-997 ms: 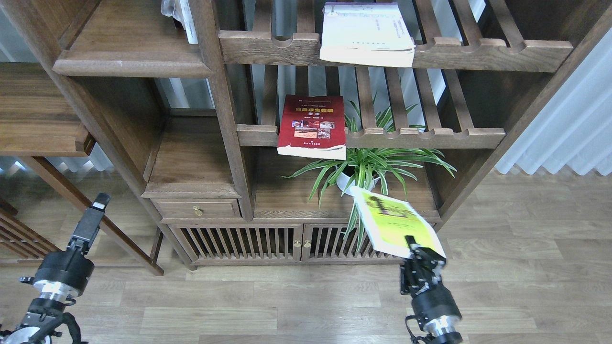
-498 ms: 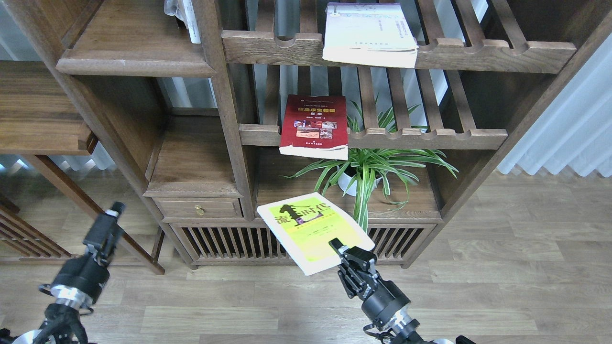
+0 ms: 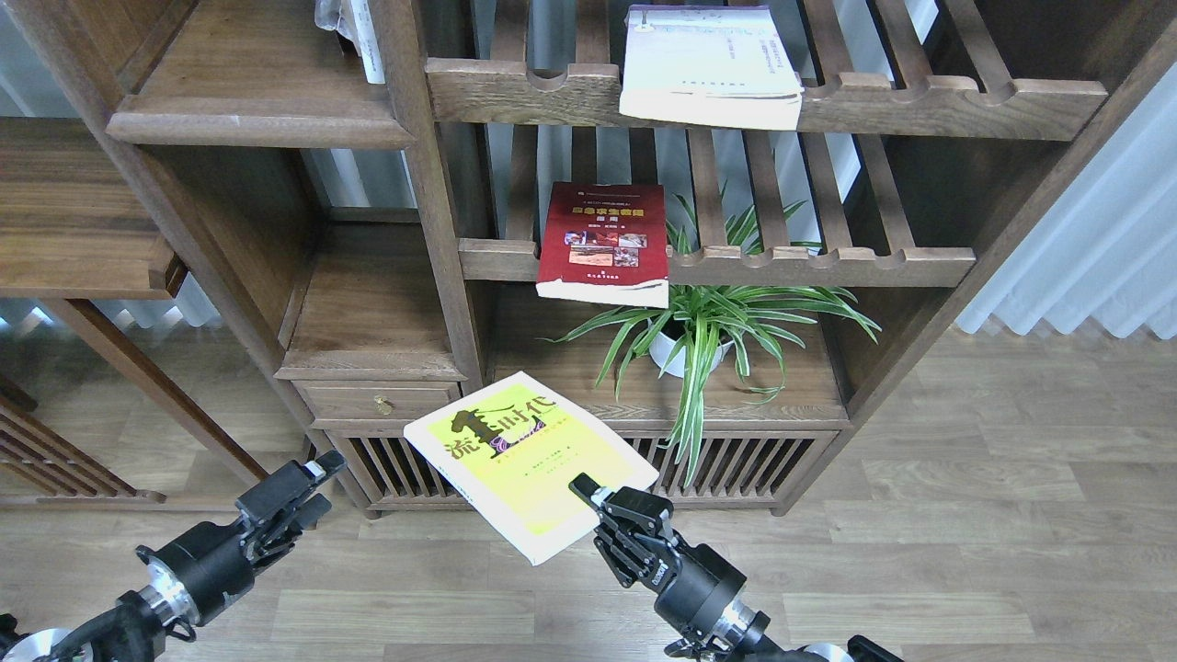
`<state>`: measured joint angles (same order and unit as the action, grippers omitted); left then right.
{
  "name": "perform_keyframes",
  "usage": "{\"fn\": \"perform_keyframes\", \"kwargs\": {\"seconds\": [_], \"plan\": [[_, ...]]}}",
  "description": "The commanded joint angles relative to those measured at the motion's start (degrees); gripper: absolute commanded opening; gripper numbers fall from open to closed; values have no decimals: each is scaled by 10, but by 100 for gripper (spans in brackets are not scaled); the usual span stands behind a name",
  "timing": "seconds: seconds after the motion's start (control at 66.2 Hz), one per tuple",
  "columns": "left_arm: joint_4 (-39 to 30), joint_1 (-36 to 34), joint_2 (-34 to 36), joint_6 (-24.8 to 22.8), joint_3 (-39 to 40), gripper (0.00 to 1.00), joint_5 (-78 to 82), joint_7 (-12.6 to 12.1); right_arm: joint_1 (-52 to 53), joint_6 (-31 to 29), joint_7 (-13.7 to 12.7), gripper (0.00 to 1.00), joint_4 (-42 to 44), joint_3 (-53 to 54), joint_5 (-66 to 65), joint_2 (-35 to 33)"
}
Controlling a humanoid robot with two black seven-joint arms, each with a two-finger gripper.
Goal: Organize books on shelf
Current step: 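Bring the left gripper to the book and grasp its edge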
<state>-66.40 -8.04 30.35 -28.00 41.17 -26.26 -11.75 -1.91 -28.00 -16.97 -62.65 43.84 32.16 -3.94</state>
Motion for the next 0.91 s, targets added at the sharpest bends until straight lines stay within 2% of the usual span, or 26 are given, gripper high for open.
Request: {"fn": "perform_keyframes", "kwargs": {"seconds": [0.0, 0.211, 0.483, 0.891], "plan": [[-2, 5, -6, 0, -14, 100, -1, 4, 0, 0, -4, 2, 0, -13, 0, 0], [-4, 6, -37, 0, -72, 100, -18, 6, -4, 0, -11, 2, 0, -31, -1, 1], [-1, 6, -89, 0, -73, 100, -32, 8, -13, 0, -19, 2, -2, -45, -1, 3], [21, 29, -120, 0, -81, 100, -65, 9, -20, 0, -20, 2, -2, -46, -5, 10]]}}
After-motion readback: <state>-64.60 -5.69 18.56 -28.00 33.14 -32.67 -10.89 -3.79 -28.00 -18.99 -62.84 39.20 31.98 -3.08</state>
